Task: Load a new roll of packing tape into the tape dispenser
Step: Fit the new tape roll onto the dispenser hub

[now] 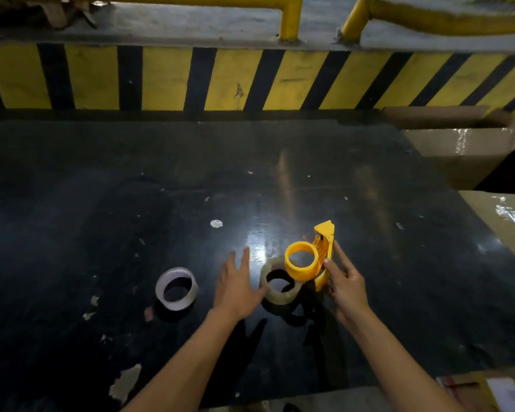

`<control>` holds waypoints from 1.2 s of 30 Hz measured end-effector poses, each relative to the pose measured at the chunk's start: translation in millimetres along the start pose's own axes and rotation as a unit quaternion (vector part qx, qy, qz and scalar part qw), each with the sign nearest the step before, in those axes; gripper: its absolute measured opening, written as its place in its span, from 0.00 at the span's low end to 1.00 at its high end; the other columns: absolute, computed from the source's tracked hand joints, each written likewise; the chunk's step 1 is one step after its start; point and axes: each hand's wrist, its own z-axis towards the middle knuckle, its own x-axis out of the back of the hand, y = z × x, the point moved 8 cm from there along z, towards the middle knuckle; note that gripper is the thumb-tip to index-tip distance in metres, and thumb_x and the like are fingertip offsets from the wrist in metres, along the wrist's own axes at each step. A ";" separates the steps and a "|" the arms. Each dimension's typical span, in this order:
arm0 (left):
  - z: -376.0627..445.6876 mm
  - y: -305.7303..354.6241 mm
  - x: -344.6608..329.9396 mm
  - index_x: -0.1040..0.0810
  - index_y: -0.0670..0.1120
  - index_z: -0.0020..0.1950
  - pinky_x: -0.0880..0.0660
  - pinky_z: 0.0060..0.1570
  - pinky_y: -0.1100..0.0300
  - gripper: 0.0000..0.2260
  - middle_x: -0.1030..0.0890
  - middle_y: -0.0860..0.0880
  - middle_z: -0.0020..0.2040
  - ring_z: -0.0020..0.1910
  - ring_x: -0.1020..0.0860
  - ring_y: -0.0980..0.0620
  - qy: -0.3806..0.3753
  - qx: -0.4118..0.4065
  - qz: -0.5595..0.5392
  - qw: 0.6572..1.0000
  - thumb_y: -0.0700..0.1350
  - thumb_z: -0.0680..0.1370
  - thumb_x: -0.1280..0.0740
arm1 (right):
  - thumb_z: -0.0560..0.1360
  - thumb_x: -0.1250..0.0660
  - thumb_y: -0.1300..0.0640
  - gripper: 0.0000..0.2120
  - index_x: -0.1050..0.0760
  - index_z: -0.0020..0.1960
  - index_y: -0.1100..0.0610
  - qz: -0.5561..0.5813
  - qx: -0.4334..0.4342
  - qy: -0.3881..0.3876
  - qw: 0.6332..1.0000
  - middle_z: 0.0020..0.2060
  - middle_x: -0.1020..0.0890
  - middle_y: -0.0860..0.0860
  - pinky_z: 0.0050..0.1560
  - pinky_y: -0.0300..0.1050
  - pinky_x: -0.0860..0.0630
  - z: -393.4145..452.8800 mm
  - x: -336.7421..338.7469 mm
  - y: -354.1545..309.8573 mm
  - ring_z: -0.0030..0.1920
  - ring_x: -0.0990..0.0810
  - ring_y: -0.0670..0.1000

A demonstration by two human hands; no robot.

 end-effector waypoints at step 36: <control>-32.4 58.4 17.7 0.47 0.67 0.79 0.42 0.74 0.45 0.37 0.44 0.41 0.76 0.76 0.46 0.35 -0.081 0.001 -0.118 0.990 0.58 0.75 0.30 | 0.78 0.32 0.61 0.23 0.27 0.66 0.38 -0.123 0.018 -0.133 0.983 0.57 0.15 0.55 0.56 0.51 0.19 -3.3 -34.1 25.4 0.53 0.15 0.51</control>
